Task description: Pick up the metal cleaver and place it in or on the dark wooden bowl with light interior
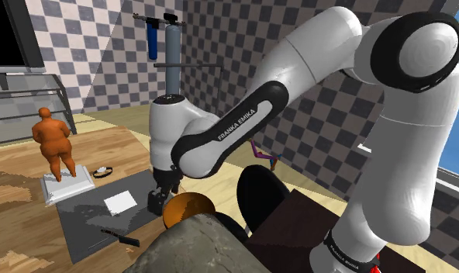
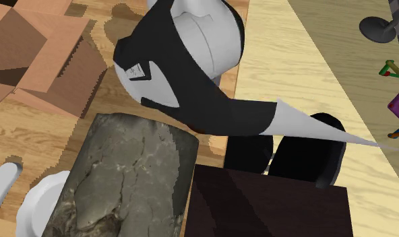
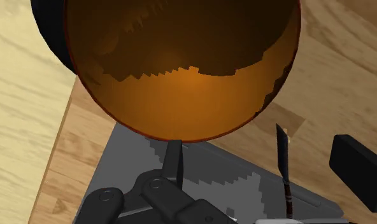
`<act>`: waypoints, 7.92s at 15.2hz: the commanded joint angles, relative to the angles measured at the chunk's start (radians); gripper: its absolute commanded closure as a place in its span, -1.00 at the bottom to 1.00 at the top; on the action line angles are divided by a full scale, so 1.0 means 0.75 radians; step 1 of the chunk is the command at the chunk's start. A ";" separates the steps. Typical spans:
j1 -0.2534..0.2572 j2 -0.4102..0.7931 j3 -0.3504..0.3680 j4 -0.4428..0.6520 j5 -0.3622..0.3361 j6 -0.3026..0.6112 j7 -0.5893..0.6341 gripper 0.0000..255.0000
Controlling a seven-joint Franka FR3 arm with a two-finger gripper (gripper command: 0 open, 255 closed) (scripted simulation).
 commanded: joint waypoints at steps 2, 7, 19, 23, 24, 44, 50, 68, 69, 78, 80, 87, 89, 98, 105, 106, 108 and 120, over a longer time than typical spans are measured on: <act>0.068 0.159 -0.027 0.134 -0.113 0.032 0.077 -1.00; 0.191 0.404 -0.086 0.372 -0.249 0.054 0.155 -1.00; 0.330 0.743 -0.171 0.690 -0.361 0.102 0.200 -1.00; 0.332 0.752 -0.174 0.695 -0.363 0.106 0.201 -1.00; 0.332 0.752 -0.174 0.695 -0.363 0.106 0.201 -1.00; 0.308 0.656 -0.140 0.665 -0.332 0.038 0.178 1.00; 0.288 0.579 -0.112 0.652 -0.302 -0.025 0.156 1.00; 0.243 0.382 -0.042 0.677 -0.208 -0.241 0.086 1.00; 0.241 0.372 -0.039 0.682 -0.203 -0.254 0.082 1.00; 0.054 -0.010 0.002 0.131 -0.073 -0.050 -0.059 1.00; 0.015 -0.102 0.006 0.012 -0.025 -0.011 -0.116 1.00; -0.067 -0.382 -0.022 -0.340 0.153 0.097 -0.341 1.00; -0.068 -0.351 -0.023 -0.350 0.130 0.134 -0.324 1.00; -0.067 -0.197 -0.040 -0.375 -0.007 0.298 -0.220 1.00; -0.060 -0.147 -0.055 -0.376 -0.059 0.344 -0.182 1.00; -0.060 -0.147 -0.055 -0.376 -0.059 0.344 -0.182 1.00; -0.060 -0.147 -0.055 -0.376 -0.059 0.344 -0.182 1.00; -0.072 -0.333 -0.015 -0.381 0.112 0.182 -0.304 -1.00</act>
